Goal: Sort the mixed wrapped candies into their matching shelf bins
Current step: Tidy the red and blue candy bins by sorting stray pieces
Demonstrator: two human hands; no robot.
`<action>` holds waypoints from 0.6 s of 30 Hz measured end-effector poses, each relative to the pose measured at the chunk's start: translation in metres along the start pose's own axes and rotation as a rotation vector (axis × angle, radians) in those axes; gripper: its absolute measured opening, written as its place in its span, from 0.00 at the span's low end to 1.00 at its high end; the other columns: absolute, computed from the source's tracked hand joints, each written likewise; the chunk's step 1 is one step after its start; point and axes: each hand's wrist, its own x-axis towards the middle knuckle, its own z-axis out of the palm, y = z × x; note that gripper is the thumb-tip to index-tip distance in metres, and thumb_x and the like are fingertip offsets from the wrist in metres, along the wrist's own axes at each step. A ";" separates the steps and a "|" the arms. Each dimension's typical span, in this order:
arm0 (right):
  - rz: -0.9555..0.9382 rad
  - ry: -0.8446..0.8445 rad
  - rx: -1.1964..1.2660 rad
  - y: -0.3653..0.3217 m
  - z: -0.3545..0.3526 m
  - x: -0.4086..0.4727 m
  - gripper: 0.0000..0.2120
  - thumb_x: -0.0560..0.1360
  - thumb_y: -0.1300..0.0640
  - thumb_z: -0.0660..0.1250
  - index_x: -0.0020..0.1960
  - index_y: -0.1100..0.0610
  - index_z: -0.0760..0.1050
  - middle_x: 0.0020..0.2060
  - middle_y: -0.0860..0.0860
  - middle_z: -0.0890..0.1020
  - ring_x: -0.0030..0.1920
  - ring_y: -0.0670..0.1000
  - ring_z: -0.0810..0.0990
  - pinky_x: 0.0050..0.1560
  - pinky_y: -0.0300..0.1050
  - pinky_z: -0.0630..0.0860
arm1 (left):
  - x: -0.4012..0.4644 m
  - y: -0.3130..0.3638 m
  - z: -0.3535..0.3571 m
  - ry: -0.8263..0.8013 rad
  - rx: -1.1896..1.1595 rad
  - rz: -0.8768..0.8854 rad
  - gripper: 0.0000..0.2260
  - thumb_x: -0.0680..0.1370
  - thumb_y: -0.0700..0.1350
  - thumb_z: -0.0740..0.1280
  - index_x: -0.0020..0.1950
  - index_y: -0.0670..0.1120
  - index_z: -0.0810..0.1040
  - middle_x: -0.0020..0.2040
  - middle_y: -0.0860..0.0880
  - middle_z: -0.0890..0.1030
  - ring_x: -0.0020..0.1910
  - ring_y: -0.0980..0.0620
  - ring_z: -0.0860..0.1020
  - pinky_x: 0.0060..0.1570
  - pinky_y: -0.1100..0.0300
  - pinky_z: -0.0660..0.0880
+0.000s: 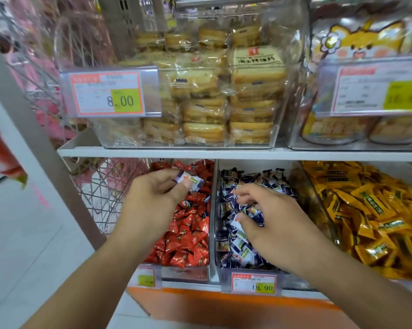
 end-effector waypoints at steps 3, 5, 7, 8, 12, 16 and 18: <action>-0.027 0.023 0.105 -0.007 -0.003 -0.003 0.24 0.82 0.47 0.68 0.74 0.34 0.64 0.60 0.33 0.75 0.61 0.37 0.73 0.62 0.38 0.70 | -0.026 0.012 0.012 -0.200 -0.148 0.009 0.06 0.80 0.43 0.71 0.56 0.47 0.85 0.48 0.49 0.88 0.51 0.50 0.85 0.55 0.56 0.81; -0.069 0.068 0.110 -0.009 -0.004 -0.005 0.22 0.81 0.47 0.70 0.72 0.35 0.68 0.58 0.33 0.76 0.59 0.36 0.74 0.60 0.36 0.73 | -0.034 0.015 0.022 -0.274 -0.164 0.033 0.07 0.80 0.42 0.70 0.56 0.48 0.86 0.48 0.48 0.88 0.52 0.47 0.85 0.55 0.51 0.82; -0.088 0.117 0.100 -0.008 -0.005 -0.006 0.14 0.80 0.48 0.72 0.64 0.38 0.75 0.52 0.36 0.79 0.55 0.38 0.77 0.55 0.38 0.77 | -0.037 0.016 0.030 -0.307 -0.189 0.051 0.07 0.80 0.42 0.70 0.55 0.48 0.86 0.48 0.47 0.88 0.51 0.47 0.85 0.53 0.49 0.83; -0.080 0.139 0.100 -0.007 -0.007 -0.006 0.10 0.79 0.49 0.72 0.59 0.39 0.77 0.48 0.38 0.80 0.51 0.40 0.78 0.51 0.40 0.78 | -0.038 0.018 0.033 -0.311 -0.188 0.060 0.07 0.80 0.41 0.70 0.55 0.48 0.86 0.48 0.48 0.88 0.50 0.48 0.85 0.53 0.49 0.83; 0.017 0.207 0.016 0.007 -0.019 -0.005 0.08 0.79 0.52 0.73 0.51 0.41 0.76 0.40 0.41 0.78 0.43 0.43 0.78 0.42 0.41 0.78 | -0.035 0.017 0.040 -0.252 -0.051 0.151 0.07 0.80 0.45 0.72 0.55 0.54 0.86 0.50 0.59 0.87 0.53 0.61 0.83 0.59 0.60 0.78; 0.123 0.174 -0.163 0.018 -0.026 -0.001 0.19 0.80 0.52 0.71 0.69 0.43 0.74 0.57 0.43 0.78 0.56 0.46 0.78 0.58 0.45 0.79 | -0.025 0.009 0.048 -0.277 0.383 0.359 0.15 0.81 0.56 0.68 0.68 0.61 0.79 0.65 0.66 0.77 0.67 0.68 0.71 0.71 0.64 0.67; 0.118 0.156 -0.172 0.017 -0.025 -0.001 0.22 0.80 0.53 0.70 0.72 0.44 0.71 0.63 0.43 0.75 0.64 0.47 0.75 0.64 0.43 0.76 | -0.019 0.006 0.052 -0.299 0.509 0.415 0.18 0.83 0.54 0.65 0.73 0.59 0.74 0.69 0.63 0.73 0.69 0.65 0.68 0.71 0.68 0.62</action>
